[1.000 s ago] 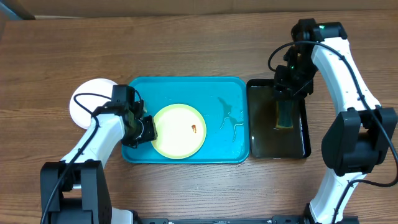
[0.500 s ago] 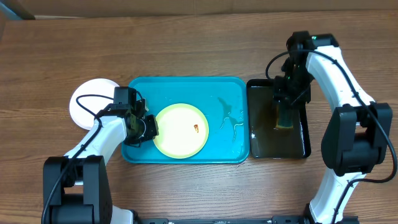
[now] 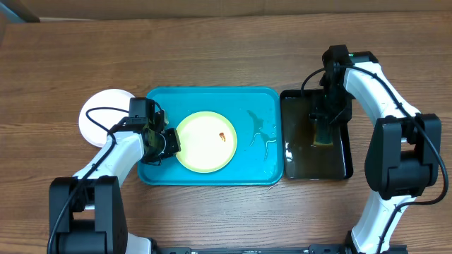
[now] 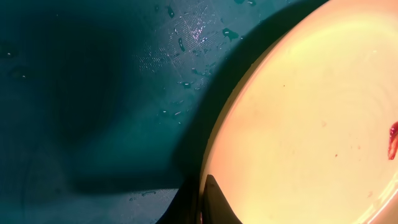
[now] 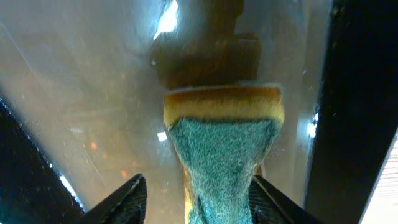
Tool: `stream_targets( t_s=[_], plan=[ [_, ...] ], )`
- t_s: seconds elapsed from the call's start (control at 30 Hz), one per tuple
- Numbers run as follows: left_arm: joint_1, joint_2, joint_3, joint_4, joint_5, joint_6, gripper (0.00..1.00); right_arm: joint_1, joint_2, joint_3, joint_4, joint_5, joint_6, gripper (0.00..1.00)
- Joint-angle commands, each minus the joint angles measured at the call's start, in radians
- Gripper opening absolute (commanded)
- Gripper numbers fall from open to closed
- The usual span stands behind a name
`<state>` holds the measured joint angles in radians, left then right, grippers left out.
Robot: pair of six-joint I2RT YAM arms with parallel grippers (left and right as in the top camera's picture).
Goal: Clean dirty plates on tray and stack at the side
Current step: 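Lower the right gripper into the black tray and grasp the sponge, then dip the sponge in the water and lift it with the right gripper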
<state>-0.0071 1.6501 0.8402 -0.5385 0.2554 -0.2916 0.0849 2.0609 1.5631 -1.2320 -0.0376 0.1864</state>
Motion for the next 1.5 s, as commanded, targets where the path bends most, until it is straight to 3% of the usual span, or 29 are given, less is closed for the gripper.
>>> stream_targets(
  t_s=[0.0,0.33,0.63,0.7,0.73,0.77,0.87,0.9,0.97,1.0,1.23,1.3,1.4,1.47],
  plan=[
    [-0.007,0.011,0.000,-0.004,0.003,-0.014,0.04,-0.003,-0.018,0.004,-0.018,0.028,0.003,0.56],
    [-0.007,0.011,0.000,-0.013,0.004,-0.007,0.04,-0.012,-0.018,-0.010,-0.062,0.089,0.031,0.58],
    [-0.007,0.011,0.000,-0.020,0.004,-0.007,0.04,-0.012,-0.018,-0.177,0.132,0.066,0.057,0.52],
    [-0.007,0.011,0.000,-0.020,0.004,-0.007,0.04,-0.012,-0.018,-0.220,0.177,0.033,0.056,0.43],
    [-0.007,0.011,0.000,-0.019,0.004,-0.007,0.04,-0.012,-0.018,-0.233,0.190,0.018,0.051,0.27],
    [-0.007,0.011,0.000,-0.018,0.004,-0.007,0.04,-0.012,-0.018,-0.241,0.195,0.010,0.049,0.04],
    [-0.007,0.011,0.000,-0.018,0.004,-0.007,0.05,-0.012,-0.018,-0.240,0.174,0.009,0.045,0.04],
    [-0.007,0.011,0.000,-0.018,0.004,-0.007,0.05,-0.012,-0.018,-0.239,0.171,0.009,0.045,0.06],
    [-0.007,0.011,0.000,-0.018,0.004,-0.007,0.06,-0.013,-0.018,-0.239,0.166,0.009,0.045,0.69],
    [-0.007,0.011,0.000,-0.018,0.004,-0.007,0.06,-0.013,-0.018,-0.238,0.161,0.009,0.045,0.78],
    [-0.007,0.011,0.000,-0.018,0.004,-0.007,0.08,-0.012,-0.018,-0.220,0.075,0.006,0.050,0.80],
    [-0.007,0.011,0.000,-0.018,0.004,-0.007,0.09,-0.012,-0.018,-0.221,0.056,0.005,0.050,0.61],
    [-0.007,0.011,0.000,-0.018,0.004,-0.007,0.09,-0.012,-0.018,-0.221,0.042,-0.011,0.050,0.06],
    [-0.007,0.011,0.000,-0.018,0.004,-0.007,0.09,-0.012,-0.018,-0.221,0.040,-0.020,0.050,0.04]
  ],
)
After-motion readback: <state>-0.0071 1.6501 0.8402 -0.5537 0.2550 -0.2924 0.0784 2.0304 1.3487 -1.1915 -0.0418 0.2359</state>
